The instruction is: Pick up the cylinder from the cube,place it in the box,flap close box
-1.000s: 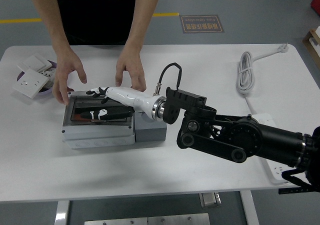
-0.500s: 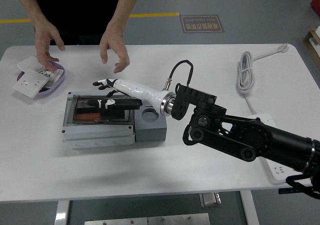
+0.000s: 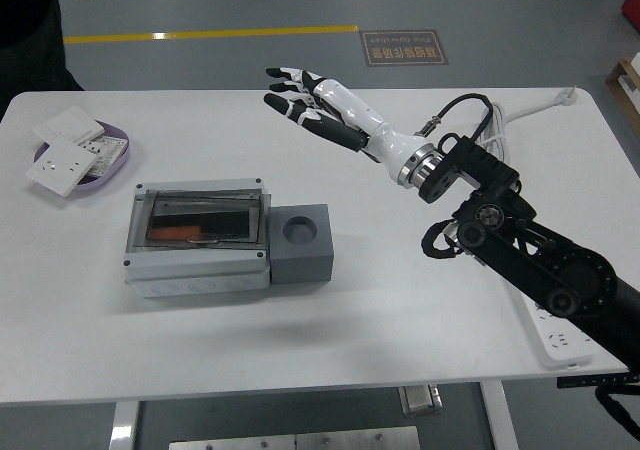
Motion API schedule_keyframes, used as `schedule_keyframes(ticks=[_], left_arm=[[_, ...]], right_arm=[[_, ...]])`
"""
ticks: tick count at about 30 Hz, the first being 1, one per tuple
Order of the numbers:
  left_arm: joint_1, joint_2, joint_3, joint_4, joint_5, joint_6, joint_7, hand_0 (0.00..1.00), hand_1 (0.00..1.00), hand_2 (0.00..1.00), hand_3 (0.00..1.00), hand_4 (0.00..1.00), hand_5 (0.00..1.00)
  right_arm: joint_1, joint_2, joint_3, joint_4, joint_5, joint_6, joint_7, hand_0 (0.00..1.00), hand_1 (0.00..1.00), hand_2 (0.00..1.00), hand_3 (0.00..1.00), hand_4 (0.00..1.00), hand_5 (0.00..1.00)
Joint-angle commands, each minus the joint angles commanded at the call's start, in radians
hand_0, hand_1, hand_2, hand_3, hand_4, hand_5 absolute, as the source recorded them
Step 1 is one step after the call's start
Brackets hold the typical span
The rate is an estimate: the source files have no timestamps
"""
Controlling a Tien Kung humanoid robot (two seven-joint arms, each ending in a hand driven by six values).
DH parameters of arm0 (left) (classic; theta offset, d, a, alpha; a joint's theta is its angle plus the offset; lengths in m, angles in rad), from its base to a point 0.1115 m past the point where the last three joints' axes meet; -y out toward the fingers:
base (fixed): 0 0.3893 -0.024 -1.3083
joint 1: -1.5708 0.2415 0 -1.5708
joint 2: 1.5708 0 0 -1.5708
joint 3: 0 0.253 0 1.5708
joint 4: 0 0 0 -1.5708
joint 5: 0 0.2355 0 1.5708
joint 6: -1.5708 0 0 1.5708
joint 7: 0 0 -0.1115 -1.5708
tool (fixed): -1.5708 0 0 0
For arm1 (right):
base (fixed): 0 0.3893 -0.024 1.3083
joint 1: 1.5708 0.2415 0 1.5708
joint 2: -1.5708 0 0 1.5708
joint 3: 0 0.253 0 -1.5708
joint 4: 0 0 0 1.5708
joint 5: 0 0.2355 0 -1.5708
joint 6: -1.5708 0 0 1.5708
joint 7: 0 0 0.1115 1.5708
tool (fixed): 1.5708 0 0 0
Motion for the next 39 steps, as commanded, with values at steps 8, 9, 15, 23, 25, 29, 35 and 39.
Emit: schedule_keyframes(ticks=[8, 9, 15, 23, 25, 29, 35, 39], left_arm=[[-0.011, 0.005, -0.003, 0.0, 0.005, -0.004, -0.004, 0.923, 0.852, 0.854, 0.951, 0.002, 0.002], [-0.012, 0.005, -0.003, 0.0, 0.006, -0.004, -0.005, 0.923, 0.852, 0.854, 0.951, 0.002, 0.002], [-0.015, 0.007, -0.002, 0.0, 0.003, -0.005, -0.004, 0.923, 0.852, 0.854, 0.951, 0.002, 0.002], [-0.01, 0.007, 0.004, 0.0, -0.008, -0.001, -0.004, 0.923, 0.852, 0.854, 0.951, 0.002, 0.002], [-0.006, 0.006, 0.007, 0.0, -0.011, 0.0, -0.002, 0.923, 0.852, 0.854, 0.951, 0.002, 0.002], [-0.005, 0.003, 0.009, 0.0, -0.013, 0.001, -0.003, 0.923, 0.852, 0.854, 0.951, 0.002, 0.002], [0.0, 0.0, 0.007, 0.0, -0.014, 0.003, -0.006, 0.923, 0.852, 0.854, 0.951, 0.002, 0.002], [0.003, -0.005, 0.011, 0.0, -0.019, 0.003, -0.005, 0.923, 0.852, 0.854, 0.951, 0.002, 0.002]], right_arm=[[-0.005, 0.001, 0.073, -0.038, 0.05, -0.059, 0.021, 0.829, 0.775, 0.832, 0.84, 0.915, 0.998], [-0.005, 0.0, 0.076, -0.04, 0.053, -0.062, 0.022, 0.829, 0.775, 0.832, 0.84, 0.915, 0.998], [-0.01, -0.006, 0.096, -0.05, 0.074, -0.089, 0.041, 0.827, 0.771, 0.82, 0.805, 0.823, 0.998], [-0.018, -0.014, 0.118, -0.05, 0.093, -0.124, 0.067, 0.818, 0.767, 0.814, 0.787, 0.687, 0.998], [-0.018, -0.015, 0.12, -0.049, 0.091, -0.126, 0.067, 0.813, 0.759, 0.806, 0.76, 0.646, 0.977], [-0.024, -0.02, 0.128, -0.049, 0.09, -0.129, 0.069, 0.813, 0.759, 0.806, 0.76, 0.646, 0.977], [-0.042, -0.027, 0.155, -0.044, 0.087, -0.125, 0.074, 0.805, 0.759, 0.797, 0.738, 0.609, 0.697], [-0.05, -0.03, 0.168, -0.042, 0.074, -0.112, 0.063, 0.802, 0.756, 0.793, 0.725, 0.576, 0.513]])
